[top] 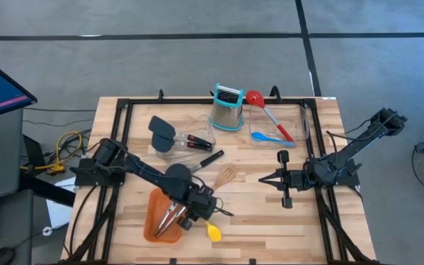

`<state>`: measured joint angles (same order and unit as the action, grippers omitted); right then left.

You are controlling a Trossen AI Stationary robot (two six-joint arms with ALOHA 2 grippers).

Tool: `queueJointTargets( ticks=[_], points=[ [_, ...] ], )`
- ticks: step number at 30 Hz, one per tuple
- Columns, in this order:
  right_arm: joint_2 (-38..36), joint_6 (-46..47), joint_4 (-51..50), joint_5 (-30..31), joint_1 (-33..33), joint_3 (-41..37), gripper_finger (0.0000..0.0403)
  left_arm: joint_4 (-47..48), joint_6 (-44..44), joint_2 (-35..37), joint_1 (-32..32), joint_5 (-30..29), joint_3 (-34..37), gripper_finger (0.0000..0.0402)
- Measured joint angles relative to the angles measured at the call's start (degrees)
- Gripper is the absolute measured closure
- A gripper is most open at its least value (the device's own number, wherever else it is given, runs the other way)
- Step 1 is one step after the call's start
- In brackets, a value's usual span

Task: Pick & Place Kitchen Items
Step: Put the yellow serving spoon into the right transparent bin

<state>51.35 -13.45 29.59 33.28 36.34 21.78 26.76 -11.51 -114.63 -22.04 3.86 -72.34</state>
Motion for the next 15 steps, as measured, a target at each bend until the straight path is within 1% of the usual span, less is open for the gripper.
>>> queueJointTargets(
  ticks=[8, 10, 15],
  points=[
    [0.0, 0.0, 0.0, 0.0, 0.0, 0.0, 0.0403, 0.1, 0.3, 0.2, 0.0, 0.1, 0.0, 0.0385],
    [0.0, 0.0, 0.0, 0.0, 0.0, 0.0, 0.0403, 0.1, 0.4, 0.2, 0.0, 0.1, 0.0, 0.0391],
    [0.0, 0.0, 0.0, 0.0, 0.0, 0.0, 0.0403, 0.0, 0.4, 0.2, 0.0, 0.2, 0.0, 0.0392]
  ],
)
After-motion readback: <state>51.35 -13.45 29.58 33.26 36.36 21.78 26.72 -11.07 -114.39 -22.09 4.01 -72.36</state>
